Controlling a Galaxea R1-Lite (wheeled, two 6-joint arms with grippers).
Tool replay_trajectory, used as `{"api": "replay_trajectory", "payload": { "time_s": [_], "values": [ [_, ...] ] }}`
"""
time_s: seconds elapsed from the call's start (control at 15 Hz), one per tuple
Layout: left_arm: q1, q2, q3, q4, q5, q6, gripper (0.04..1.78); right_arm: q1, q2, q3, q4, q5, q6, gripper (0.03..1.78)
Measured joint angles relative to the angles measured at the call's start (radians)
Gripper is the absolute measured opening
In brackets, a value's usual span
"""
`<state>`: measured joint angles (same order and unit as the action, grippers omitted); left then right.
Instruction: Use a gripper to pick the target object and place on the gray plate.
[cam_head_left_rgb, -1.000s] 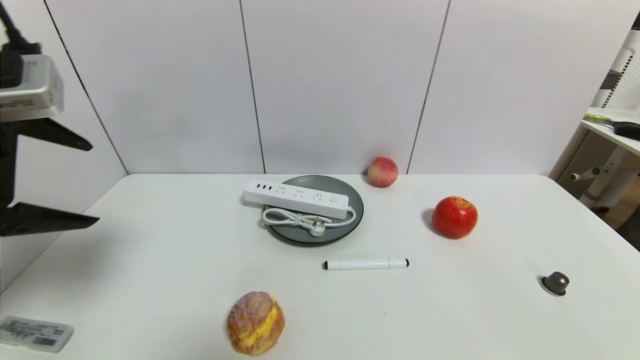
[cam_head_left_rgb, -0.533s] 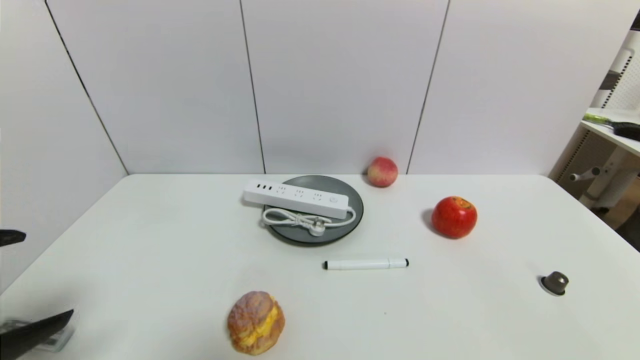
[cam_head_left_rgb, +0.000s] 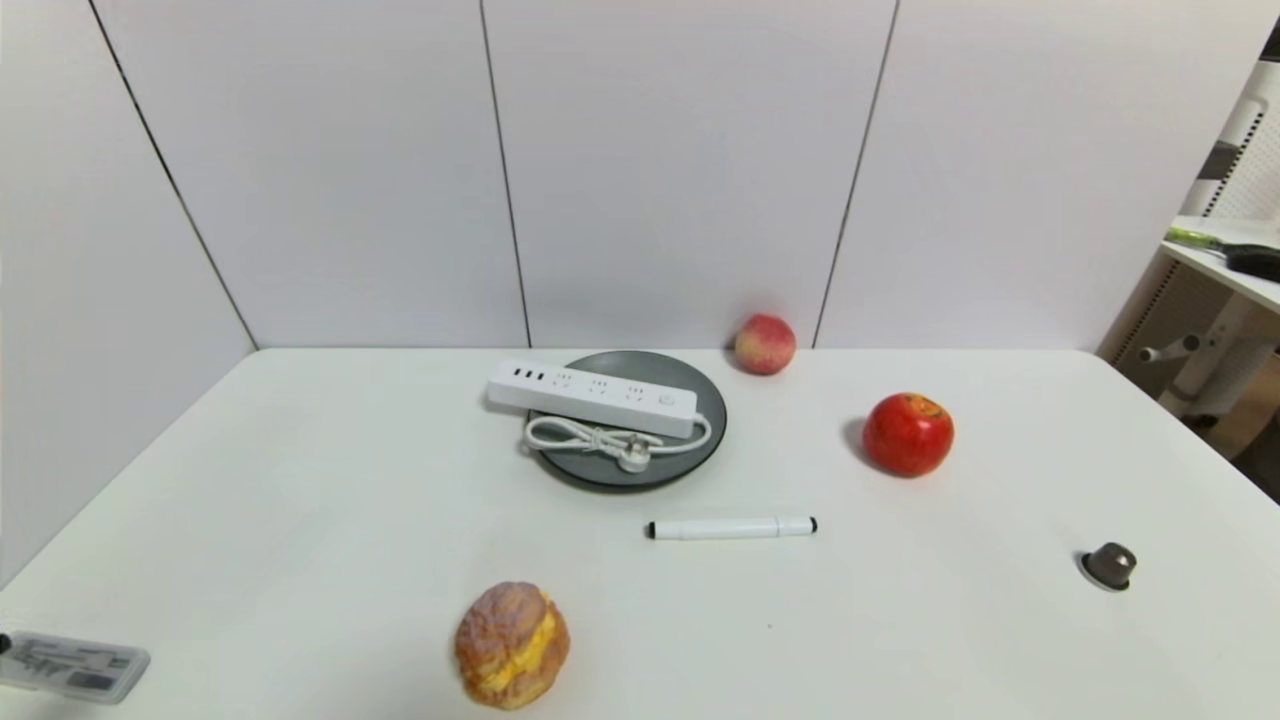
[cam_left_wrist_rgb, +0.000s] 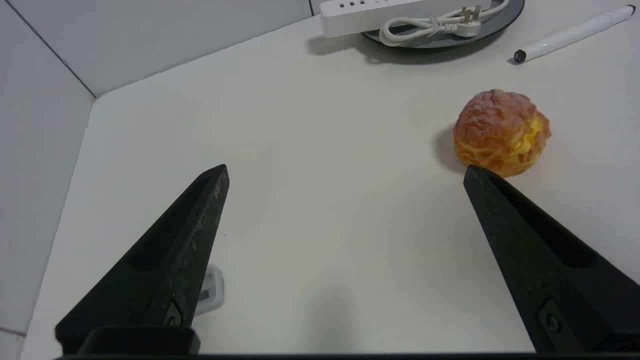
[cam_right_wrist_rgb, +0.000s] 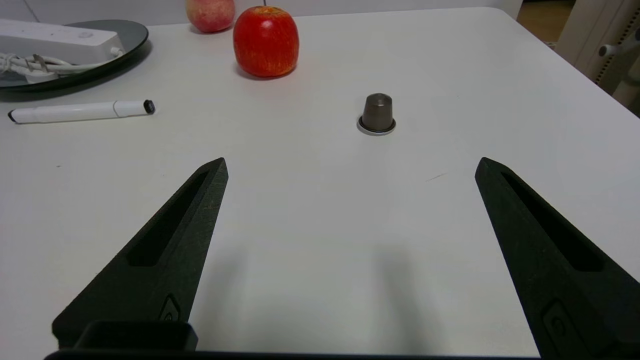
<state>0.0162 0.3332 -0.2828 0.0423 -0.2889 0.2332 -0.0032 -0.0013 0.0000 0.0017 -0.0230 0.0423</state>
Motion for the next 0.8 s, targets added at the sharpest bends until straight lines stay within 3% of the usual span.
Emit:
{"api": "replay_trajectory", "payload": {
  "time_s": [0.27, 0.53, 0.8],
  "values": [
    [0.005, -0.18, 0.148, -0.004, 0.05, -0.056, 1.69, 0.0, 0.0, 0.0, 0.0, 0.0, 0.0, 1.71],
    [-0.007, -0.306, 0.263, -0.037, 0.237, -0.102, 1.69, 0.0, 0.0, 0.0, 0.0, 0.0, 0.0, 1.71],
    [-0.009, -0.332, 0.281, -0.041, 0.254, -0.14, 1.69, 0.0, 0.0, 0.0, 0.0, 0.0, 0.0, 1.71]
  ]
}}
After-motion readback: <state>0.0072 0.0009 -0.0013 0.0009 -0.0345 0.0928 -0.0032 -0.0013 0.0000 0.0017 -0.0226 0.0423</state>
